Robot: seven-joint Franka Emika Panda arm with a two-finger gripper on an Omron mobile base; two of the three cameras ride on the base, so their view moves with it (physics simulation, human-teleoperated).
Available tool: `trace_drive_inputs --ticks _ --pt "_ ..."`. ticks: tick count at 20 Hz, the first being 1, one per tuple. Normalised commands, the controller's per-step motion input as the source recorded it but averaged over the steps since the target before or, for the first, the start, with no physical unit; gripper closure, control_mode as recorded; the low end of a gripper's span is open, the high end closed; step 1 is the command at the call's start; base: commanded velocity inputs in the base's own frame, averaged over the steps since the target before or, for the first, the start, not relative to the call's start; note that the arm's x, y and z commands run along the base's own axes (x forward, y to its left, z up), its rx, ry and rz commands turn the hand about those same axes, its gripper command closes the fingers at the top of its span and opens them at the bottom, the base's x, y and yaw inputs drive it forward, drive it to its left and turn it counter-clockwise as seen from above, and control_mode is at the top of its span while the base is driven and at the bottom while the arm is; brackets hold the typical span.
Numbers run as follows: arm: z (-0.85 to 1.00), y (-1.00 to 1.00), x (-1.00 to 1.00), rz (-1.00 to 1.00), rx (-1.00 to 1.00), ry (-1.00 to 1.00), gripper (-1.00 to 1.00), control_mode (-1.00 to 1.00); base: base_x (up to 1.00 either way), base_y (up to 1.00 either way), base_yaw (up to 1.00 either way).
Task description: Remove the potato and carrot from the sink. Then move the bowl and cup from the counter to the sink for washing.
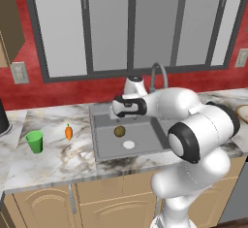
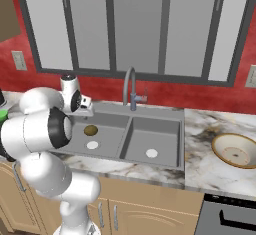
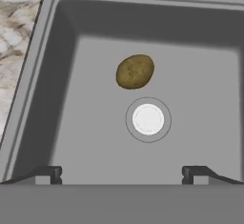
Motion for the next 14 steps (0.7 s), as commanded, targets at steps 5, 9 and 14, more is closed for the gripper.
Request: trace_drive_inputs --ticks 5,9,14 --pt "-0.14 -0.1 0.26 0.0 0.02 -0.09 -1.0 -1.0 0.0 0.0 0.0" --pt "-0.16 -0.01 0.3 0.0 0.0 -0.1 -1.0 -1.0 0.0 0.0 0.0" --pt "-0.16 -0.01 0.3 0.0 0.0 -0.08 -1.0 -1.0 0.0 0.0 0.0"
